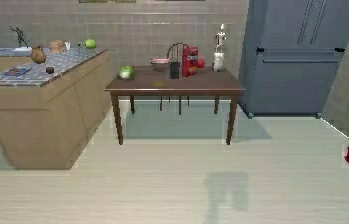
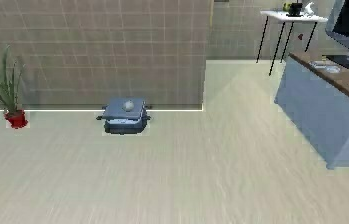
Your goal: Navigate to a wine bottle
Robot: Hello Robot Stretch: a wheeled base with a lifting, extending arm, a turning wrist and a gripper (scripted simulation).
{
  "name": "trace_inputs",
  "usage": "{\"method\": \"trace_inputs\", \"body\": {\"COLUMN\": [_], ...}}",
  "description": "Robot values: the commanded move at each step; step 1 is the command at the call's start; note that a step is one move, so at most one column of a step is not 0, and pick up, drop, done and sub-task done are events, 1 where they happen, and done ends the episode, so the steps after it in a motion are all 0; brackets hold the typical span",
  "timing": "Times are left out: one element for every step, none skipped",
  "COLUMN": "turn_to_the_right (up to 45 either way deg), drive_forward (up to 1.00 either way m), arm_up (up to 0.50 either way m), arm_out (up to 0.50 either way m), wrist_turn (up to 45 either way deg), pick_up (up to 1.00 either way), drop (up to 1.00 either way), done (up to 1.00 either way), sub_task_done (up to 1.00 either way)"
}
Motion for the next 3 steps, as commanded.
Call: {"method": "trace_inputs", "body": {"turn_to_the_right": [-45.0, -12.0, 0.0], "drive_forward": [0.00, 0.00, 1.00], "arm_up": [0.00, 0.00, 0.00], "arm_out": [0.00, 0.00, 0.00], "wrist_turn": [0.0, 0.0, 0.0], "pick_up": [0.00, 0.00, 0.00], "drop": [0.00, 0.00, 0.00], "done": [0.00, 0.00, 0.00], "sub_task_done": [0.00, 0.00, 0.00]}}
